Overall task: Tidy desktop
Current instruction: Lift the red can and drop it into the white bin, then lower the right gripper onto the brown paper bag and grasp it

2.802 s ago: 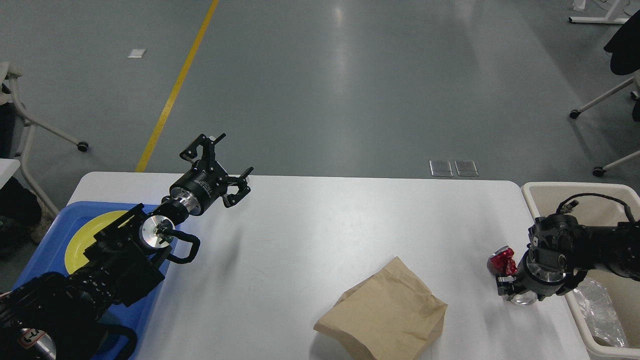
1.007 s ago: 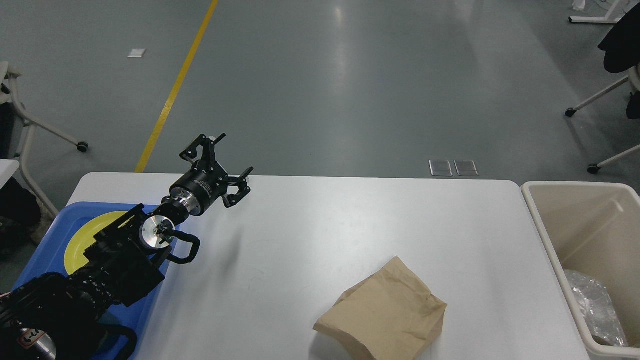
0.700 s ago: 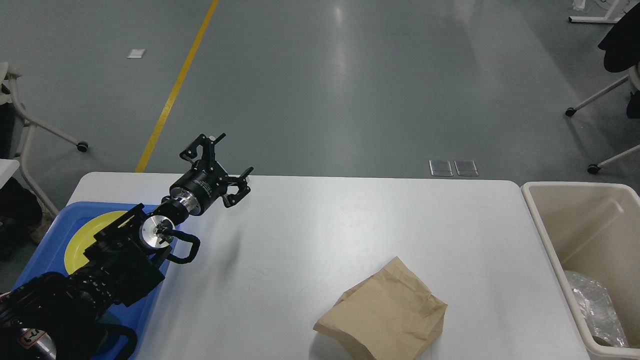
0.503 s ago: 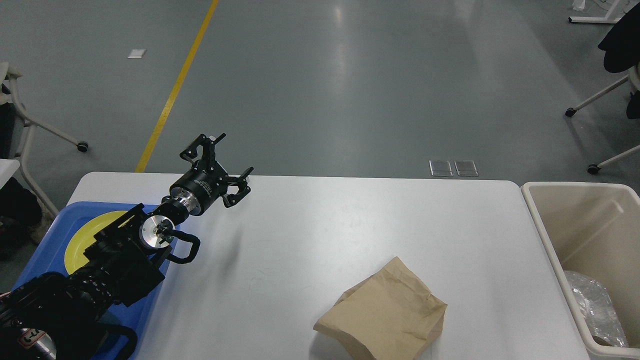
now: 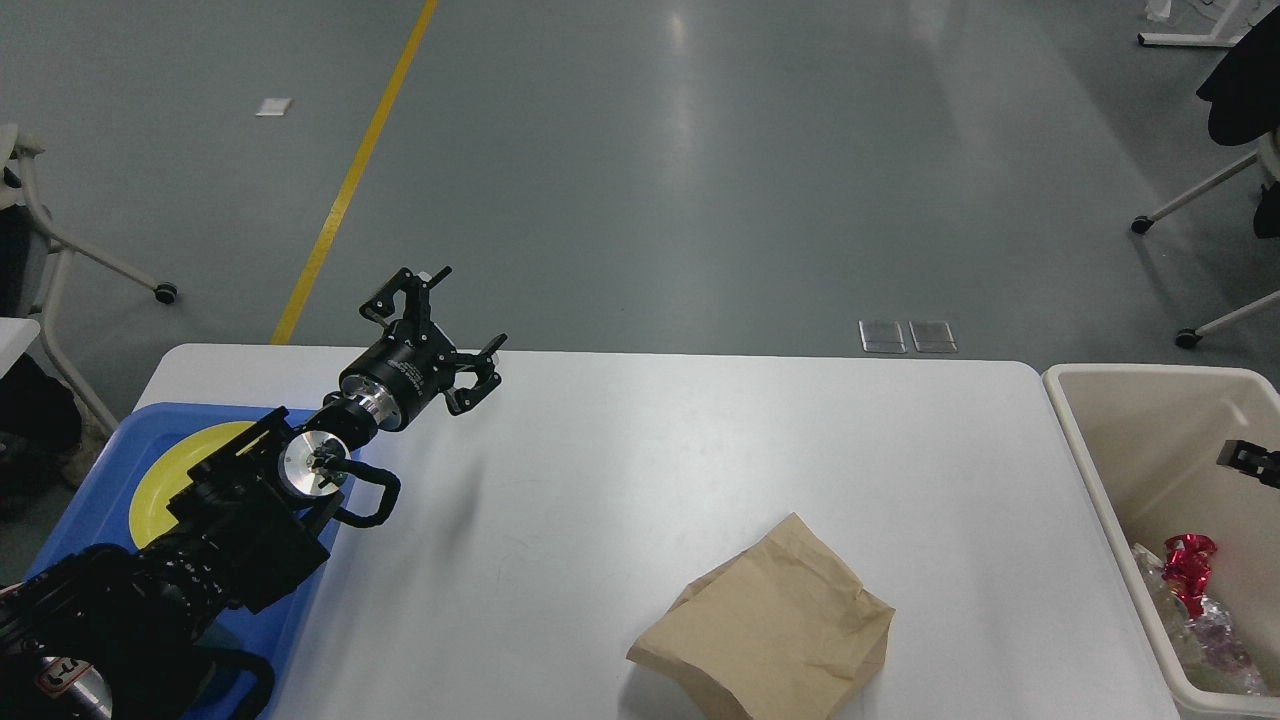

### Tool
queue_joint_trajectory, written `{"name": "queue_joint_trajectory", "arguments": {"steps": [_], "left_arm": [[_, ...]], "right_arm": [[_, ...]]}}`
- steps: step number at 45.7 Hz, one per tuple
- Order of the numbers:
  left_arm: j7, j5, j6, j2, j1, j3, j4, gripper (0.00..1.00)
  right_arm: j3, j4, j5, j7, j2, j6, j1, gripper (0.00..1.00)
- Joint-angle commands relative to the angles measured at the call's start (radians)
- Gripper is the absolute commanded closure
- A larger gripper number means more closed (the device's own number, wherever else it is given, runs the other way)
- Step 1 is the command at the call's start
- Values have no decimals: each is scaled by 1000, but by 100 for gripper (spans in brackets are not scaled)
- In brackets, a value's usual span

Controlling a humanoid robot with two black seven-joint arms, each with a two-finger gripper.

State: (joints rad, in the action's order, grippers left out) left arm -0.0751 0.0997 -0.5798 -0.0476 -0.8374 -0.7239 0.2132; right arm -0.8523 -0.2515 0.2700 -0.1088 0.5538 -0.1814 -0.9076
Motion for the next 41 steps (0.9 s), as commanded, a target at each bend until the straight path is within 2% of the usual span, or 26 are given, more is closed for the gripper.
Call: {"name": "queue_joint_trajectory", "arguments": {"steps": [1,9,19,28,33,41], "left_arm": [[0,0,0,0,1,1,0,3],[0,0,0,0,0,1,0,3],[0,0,0,0,0,0,0,3],[0,0,0,0,0,0,0,3],[0,0,0,0,0,0,0,3],[0,0,0,0,0,0,0,3]], "right_arm": [[-1,-14,0,0,0,-7,-11,0],[-13,-49,0,0,-8,-18,-72,0],[-117,-262,2,-2,3,-52,-287,0],[-252,-566,6,-3,-14,-226,-635,0],[-251,-620,6,-3,-78,-288,-715,0],[-249,-652,6,-11,-238,-489,-803,0]]}}
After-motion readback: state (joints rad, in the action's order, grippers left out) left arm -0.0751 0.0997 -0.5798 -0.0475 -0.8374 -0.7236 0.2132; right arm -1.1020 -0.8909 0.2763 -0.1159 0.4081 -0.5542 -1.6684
